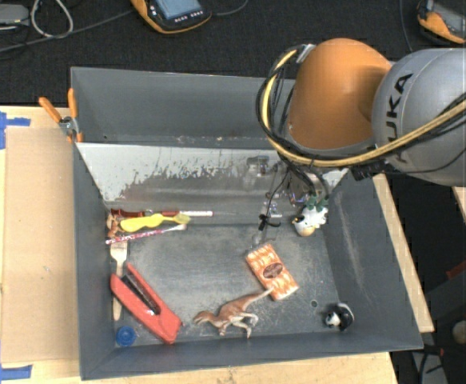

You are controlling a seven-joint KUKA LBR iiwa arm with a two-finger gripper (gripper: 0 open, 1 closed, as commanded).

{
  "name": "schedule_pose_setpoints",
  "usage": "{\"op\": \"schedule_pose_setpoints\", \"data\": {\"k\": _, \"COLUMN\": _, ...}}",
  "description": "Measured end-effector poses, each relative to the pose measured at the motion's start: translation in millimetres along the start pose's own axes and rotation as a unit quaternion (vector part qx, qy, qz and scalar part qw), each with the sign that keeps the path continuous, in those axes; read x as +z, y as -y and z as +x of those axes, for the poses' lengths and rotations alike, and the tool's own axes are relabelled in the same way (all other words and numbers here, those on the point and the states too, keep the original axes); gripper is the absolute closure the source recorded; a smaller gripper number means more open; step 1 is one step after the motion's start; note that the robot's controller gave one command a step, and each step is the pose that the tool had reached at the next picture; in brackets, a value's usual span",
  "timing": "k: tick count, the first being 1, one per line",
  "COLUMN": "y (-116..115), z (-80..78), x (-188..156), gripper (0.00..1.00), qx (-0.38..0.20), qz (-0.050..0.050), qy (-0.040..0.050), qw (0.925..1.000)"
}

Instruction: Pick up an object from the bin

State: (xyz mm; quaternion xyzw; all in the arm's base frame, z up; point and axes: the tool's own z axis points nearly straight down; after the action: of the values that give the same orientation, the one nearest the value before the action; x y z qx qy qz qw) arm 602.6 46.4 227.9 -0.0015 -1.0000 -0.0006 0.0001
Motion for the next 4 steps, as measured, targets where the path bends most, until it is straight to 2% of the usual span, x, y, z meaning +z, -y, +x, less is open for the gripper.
{"op": "schedule_pose_setpoints", "data": {"k": 1, "y": 11, "z": 22.6, "x": 22, "gripper": 0.00, "qx": -0.044, "qz": 0.000, "qy": 0.0025, "qw": 0.9990}}
{"op": "schedule_pose_setpoints", "data": {"k": 2, "y": 17, "z": 37.7, "x": 38, "gripper": 0.00, "qx": 0.000, "qz": 0.000, "qy": -0.0016, "qw": 1.0000}}
{"op": "schedule_pose_setpoints", "data": {"k": 3, "y": 23, "z": 48.3, "x": 53, "gripper": 0.00, "qx": 0.053, "qz": -0.001, "qy": 0.0034, "qw": 0.9986}}
{"op": "schedule_pose_setpoints", "data": {"k": 4, "y": 43, "z": 52.9, "x": 68, "gripper": 0.00, "qx": -0.012, "qz": -0.001, "qy": 0.0016, "qw": 0.9999}}
